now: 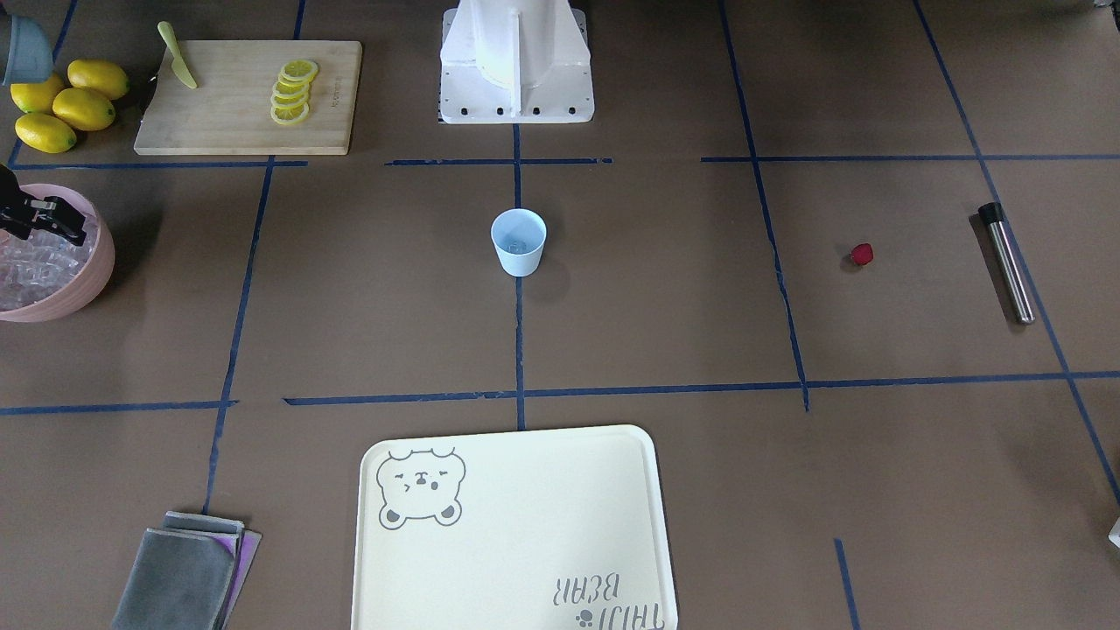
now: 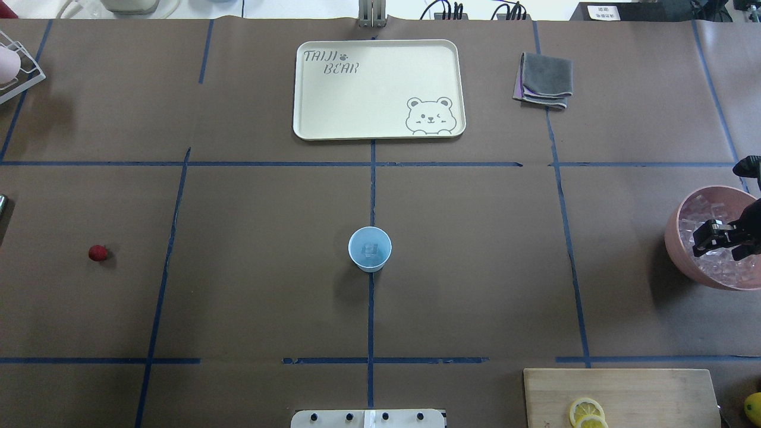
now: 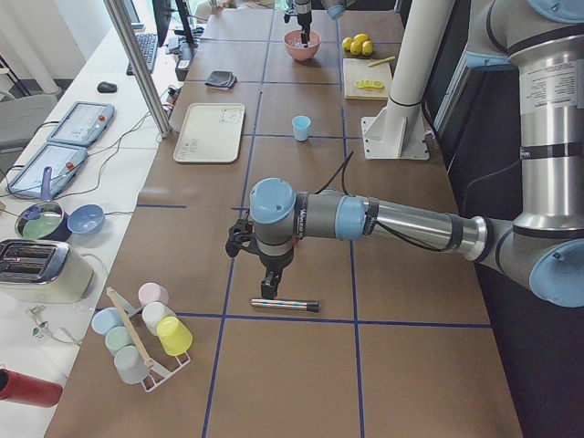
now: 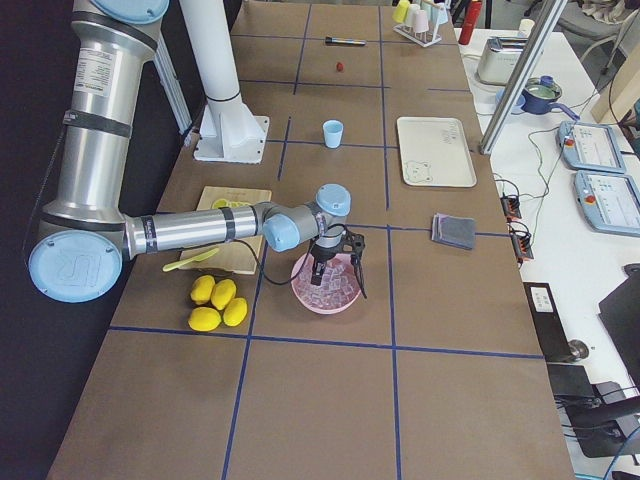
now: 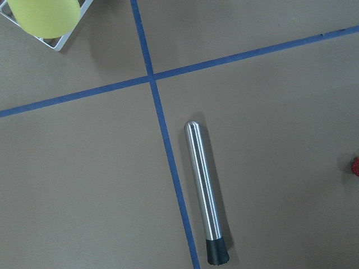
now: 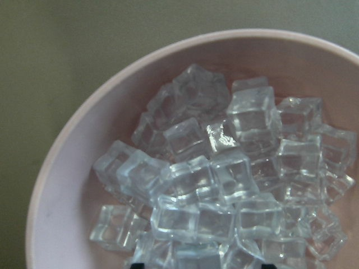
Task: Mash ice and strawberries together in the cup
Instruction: 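Lower the right gripper into the bowl and grasp a third ice cube, then carry the ice cube with the right gripper over the cup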
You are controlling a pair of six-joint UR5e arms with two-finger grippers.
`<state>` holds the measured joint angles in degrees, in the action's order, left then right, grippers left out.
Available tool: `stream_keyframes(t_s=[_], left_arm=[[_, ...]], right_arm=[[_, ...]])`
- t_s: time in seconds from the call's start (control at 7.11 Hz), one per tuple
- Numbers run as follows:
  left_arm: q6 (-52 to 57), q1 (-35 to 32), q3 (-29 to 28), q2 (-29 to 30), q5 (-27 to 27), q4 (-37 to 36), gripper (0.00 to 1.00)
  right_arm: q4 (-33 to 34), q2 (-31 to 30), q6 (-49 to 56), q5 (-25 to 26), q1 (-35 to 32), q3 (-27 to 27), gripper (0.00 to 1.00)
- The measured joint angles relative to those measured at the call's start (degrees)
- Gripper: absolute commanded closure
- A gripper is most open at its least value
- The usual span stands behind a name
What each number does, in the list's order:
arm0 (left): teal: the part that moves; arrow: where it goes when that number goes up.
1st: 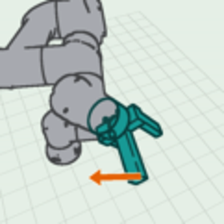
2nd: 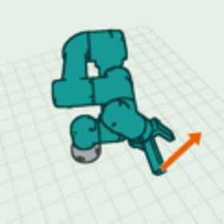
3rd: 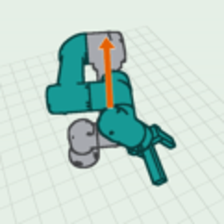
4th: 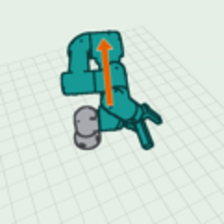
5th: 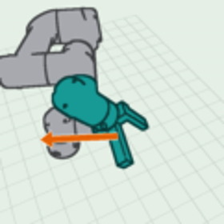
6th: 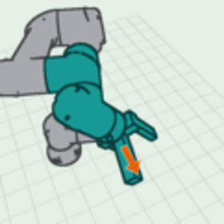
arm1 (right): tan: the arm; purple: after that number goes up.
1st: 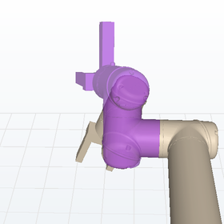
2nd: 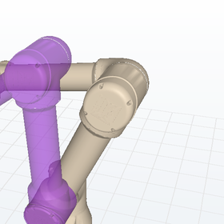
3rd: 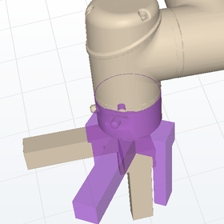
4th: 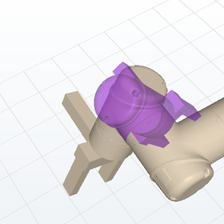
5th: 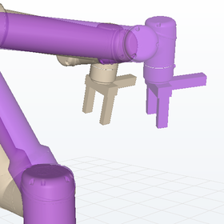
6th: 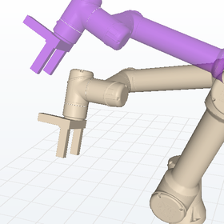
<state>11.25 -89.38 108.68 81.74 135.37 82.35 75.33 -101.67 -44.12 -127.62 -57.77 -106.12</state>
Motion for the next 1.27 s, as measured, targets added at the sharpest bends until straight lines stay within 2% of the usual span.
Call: stream_keyframes(t_s=[0.14, 0.56, 0.98, 1.27], left_arm=[[0.0, 0.0, 0.0, 0.0, 0.0, 0.0, 0.00], [0.0, 0.0, 0.3, -0.2, 0.0, 0.0, 0.00], [0.0, 0.0, 0.5, -0.4, 0.1, 0.1, 0.00], [0.0, 0.0, 0.5, -0.4, 0.1, 0.1, 0.00]], right_arm=[[0.0, 0.0, 0.0, 0.0, 0.0, 0.0, 1.00], [0.0, 0.0, 1.3, -0.2, -0.1, -1.7, 1.00], [0.6, 0.6, 0.6, -0.3, -1.0, -9.9, 1.00], [0.6, 6.8, -8.0, -2.1, 0.7, -12.9, 1.00]])
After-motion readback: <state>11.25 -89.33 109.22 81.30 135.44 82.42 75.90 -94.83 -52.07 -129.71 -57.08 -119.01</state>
